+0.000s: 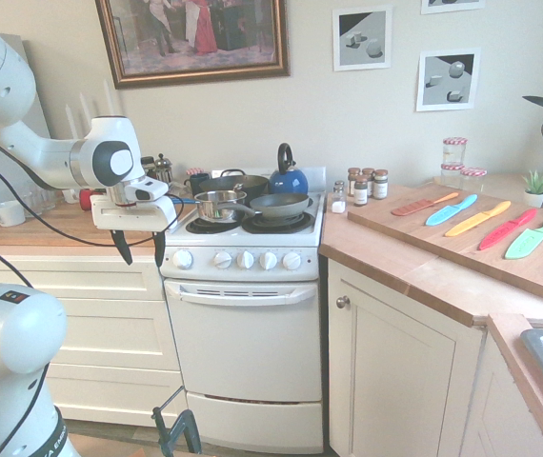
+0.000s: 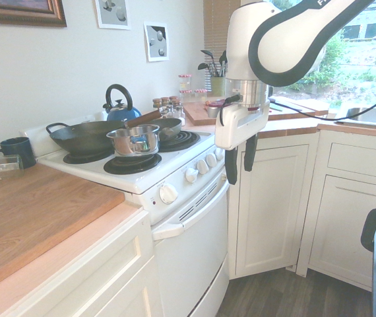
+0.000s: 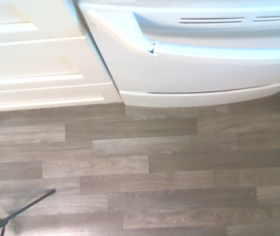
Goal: Open the oven
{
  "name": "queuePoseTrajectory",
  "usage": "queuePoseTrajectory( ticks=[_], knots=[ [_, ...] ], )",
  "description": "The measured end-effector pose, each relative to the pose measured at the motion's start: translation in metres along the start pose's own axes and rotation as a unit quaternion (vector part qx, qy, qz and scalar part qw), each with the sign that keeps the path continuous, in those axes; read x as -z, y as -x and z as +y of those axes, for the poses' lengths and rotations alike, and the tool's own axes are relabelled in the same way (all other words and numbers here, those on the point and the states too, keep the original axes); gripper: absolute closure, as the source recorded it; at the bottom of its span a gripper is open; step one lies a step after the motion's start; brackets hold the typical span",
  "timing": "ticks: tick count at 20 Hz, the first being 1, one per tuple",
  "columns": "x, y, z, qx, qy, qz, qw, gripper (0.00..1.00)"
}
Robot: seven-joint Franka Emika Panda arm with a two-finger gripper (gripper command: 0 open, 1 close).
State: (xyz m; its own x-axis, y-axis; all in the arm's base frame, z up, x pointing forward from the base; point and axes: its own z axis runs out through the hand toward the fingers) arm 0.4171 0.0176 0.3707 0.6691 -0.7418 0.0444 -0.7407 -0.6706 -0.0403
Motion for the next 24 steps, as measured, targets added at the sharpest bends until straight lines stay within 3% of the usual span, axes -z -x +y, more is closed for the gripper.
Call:
queuePoseTrajectory(
  ticks=[5,8,16,24],
  knots=[
    [-0.017,-0.011,0.010,0.006,-0.002,-0.035,0.999,0.00],
    [-0.053,-0.024,0.021,-0.027,0.024,-0.052,0.998,0.00],
    [-0.131,-0.075,0.026,-0.017,0.022,0.025,0.999,0.00],
    [-0.161,-0.133,-0.022,-0.033,-0.028,0.076,0.996,0.00]
  ],
)
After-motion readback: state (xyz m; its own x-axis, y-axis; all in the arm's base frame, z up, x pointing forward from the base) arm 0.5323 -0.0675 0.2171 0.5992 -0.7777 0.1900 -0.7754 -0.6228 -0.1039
